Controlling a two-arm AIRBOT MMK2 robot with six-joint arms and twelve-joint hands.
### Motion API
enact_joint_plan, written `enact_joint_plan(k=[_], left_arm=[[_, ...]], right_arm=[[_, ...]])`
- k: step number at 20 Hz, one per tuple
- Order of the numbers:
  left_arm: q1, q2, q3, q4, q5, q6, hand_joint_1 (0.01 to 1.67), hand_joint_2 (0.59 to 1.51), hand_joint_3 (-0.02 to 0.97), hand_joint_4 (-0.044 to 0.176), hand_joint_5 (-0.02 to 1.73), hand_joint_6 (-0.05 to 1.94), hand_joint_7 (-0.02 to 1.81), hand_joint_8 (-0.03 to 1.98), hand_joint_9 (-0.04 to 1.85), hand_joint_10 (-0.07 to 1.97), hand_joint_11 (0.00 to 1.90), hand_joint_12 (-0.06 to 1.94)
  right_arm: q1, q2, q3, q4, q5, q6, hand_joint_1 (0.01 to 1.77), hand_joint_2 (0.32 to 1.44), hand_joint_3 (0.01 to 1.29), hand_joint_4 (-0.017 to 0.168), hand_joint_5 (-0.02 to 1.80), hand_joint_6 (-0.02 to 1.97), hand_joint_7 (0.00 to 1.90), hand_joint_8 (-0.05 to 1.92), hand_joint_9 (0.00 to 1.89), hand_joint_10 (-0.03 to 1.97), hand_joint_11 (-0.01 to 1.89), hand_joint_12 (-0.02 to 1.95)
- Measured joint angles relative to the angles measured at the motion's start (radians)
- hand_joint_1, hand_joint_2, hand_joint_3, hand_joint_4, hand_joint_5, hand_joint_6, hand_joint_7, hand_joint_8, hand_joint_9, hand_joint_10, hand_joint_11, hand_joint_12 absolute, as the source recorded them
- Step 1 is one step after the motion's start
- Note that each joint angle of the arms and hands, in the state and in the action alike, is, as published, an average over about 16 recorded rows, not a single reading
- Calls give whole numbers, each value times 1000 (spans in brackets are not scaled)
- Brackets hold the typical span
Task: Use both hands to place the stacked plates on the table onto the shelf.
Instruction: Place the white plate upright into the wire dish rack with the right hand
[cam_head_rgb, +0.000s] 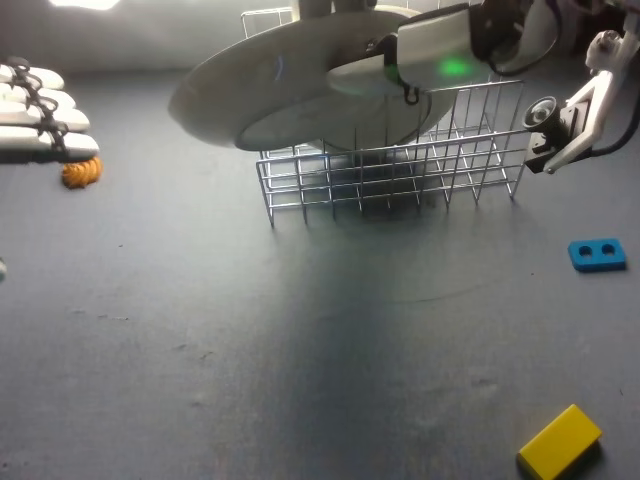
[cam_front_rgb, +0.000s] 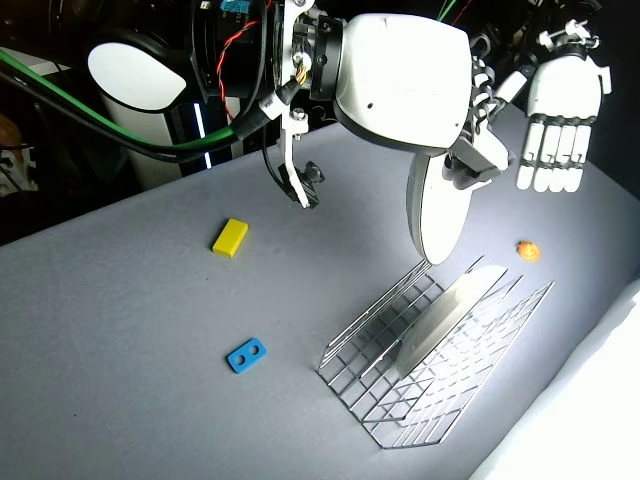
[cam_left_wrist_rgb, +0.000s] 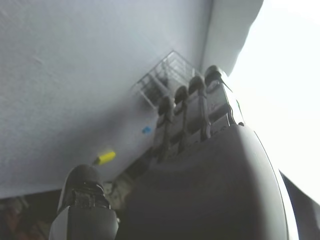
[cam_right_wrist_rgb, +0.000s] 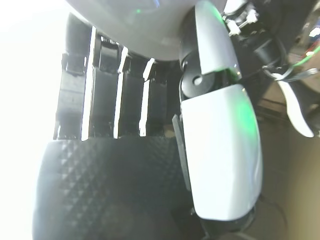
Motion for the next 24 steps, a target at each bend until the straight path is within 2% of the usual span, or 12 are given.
enact_joint_plan(k=[5,10,18,24], left_arm=[[-41,12,-10,65,-135,0,21,1106,19,6,124,21,102,0,76,14,29,16],[-135,27,-36,151,-230,-1,21,1106,19,5,138,21,122,0,97,14,31,65],[-306,56,-107,273,-289,-2,20,1106,17,6,138,21,124,1,100,13,24,112],[-365,72,-169,312,-326,-5,20,1105,14,6,141,21,125,2,98,13,16,128]], right_arm=[[17,-11,51,113,-53,15,1188,1044,15,2,850,987,984,1051,1069,339,581,1214],[26,-29,101,206,-103,18,1188,1050,15,0,851,987,982,1046,1073,352,576,1232],[12,-78,188,289,-153,18,1187,1057,15,-4,850,987,977,1050,1050,388,559,1272],[-22,-121,247,307,-158,13,1186,1058,15,-5,848,986,970,1063,1028,419,552,1288]])
